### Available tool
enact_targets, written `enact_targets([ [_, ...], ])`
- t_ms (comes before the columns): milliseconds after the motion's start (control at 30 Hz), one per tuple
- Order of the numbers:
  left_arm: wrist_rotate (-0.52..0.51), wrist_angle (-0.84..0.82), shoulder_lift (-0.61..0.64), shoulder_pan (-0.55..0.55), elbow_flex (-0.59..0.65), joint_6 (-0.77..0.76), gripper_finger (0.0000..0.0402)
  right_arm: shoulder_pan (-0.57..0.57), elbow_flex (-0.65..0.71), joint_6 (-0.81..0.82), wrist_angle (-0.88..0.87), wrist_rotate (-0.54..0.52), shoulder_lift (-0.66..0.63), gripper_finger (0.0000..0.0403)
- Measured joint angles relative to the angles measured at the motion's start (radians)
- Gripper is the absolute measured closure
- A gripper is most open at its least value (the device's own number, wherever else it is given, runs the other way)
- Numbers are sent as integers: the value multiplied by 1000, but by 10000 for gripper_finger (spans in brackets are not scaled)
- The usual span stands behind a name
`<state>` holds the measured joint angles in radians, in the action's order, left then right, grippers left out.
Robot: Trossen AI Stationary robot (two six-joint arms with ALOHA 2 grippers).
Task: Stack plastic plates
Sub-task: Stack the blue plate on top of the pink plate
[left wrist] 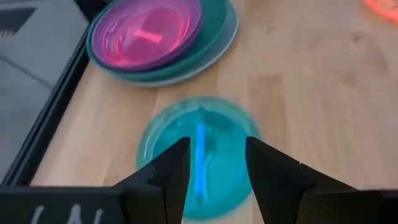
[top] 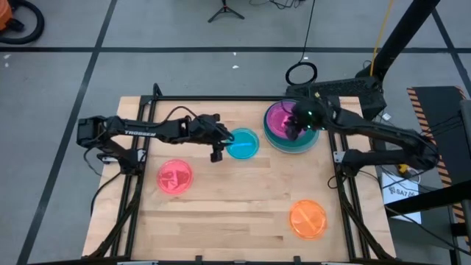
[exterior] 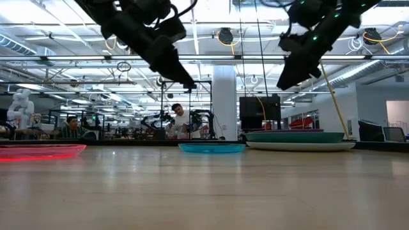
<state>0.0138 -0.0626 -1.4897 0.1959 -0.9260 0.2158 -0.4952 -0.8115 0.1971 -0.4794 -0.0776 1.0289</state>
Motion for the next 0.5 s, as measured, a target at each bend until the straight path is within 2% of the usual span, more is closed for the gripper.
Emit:
enact_targets([
  [133, 15, 110, -70, 17, 0, 11, 241, 41, 31, -16, 1, 0, -94, 273],
  [233, 16, 171, -145, 45, 0, -37, 241, 67, 45, -19, 7, 0, -151, 273],
  [367, 16, 172, -245, 93, -48, -142, 241, 89, 74, -31, 30, 0, -197, 273],
  [500, 15, 160, -328, 135, -100, -135, 241, 92, 79, -79, 39, 0, -212, 273],
])
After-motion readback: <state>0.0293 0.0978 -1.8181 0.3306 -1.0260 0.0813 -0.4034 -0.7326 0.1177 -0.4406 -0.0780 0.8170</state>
